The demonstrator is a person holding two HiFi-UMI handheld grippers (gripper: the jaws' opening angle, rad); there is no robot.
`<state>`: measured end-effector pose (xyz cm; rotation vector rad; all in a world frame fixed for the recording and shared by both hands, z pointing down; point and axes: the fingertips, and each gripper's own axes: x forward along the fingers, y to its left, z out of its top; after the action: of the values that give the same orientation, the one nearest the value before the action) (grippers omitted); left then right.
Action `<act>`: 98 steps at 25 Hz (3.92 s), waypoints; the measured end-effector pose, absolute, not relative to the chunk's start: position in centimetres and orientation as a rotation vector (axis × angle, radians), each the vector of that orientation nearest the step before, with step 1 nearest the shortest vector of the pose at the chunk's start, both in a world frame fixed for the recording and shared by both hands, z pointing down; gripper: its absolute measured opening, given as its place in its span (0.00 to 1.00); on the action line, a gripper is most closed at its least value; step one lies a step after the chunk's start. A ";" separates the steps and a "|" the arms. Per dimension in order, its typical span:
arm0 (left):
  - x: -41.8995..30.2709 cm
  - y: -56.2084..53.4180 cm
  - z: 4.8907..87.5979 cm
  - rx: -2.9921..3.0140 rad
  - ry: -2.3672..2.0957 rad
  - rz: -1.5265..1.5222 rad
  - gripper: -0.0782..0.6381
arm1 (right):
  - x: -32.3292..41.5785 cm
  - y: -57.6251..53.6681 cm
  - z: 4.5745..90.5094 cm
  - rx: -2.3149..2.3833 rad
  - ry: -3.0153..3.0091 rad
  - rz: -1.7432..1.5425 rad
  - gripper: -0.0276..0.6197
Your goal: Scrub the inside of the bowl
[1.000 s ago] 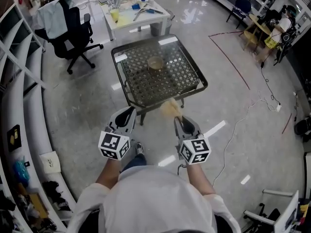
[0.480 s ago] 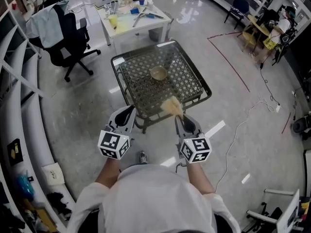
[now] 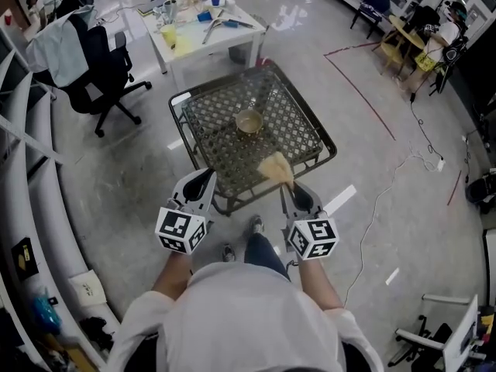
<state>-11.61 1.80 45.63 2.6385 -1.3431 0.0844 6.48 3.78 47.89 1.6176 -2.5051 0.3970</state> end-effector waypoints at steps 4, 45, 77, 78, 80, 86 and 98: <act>-11.1 -0.6 46.0 2.637 -1.345 0.091 0.17 | 7.0 1.2 48.1 1.614 -2.513 0.393 0.15; -5.2 -23.0 47.3 2.487 -1.579 0.086 0.17 | 9.7 -23.3 49.7 1.208 -2.678 0.374 0.15; -3.9 -28.5 55.2 2.407 -1.455 0.260 0.17 | 9.0 -27.3 51.5 1.186 -2.676 0.415 0.15; -3.8 -28.5 55.9 2.396 -1.445 0.276 0.17 | 8.8 -27.3 51.6 1.181 -2.676 0.419 0.15; -3.6 -28.5 57.1 2.373 -1.416 0.302 0.17 | 8.5 -27.4 51.8 1.170 -2.677 0.425 0.15; -3.3 -28.2 61.0 2.260 -1.341 0.347 0.17 | 7.9 -27.5 52.0 1.142 -2.681 0.429 0.15; -4.5 -27.0 71.0 1.956 -1.227 0.489 0.17 | 7.7 -27.4 53.2 1.119 -2.656 0.444 0.15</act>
<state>-4.47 -26.98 71.04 1.9559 -1.2271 0.4892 7.68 -27.37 53.22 1.1189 -2.6560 0.4441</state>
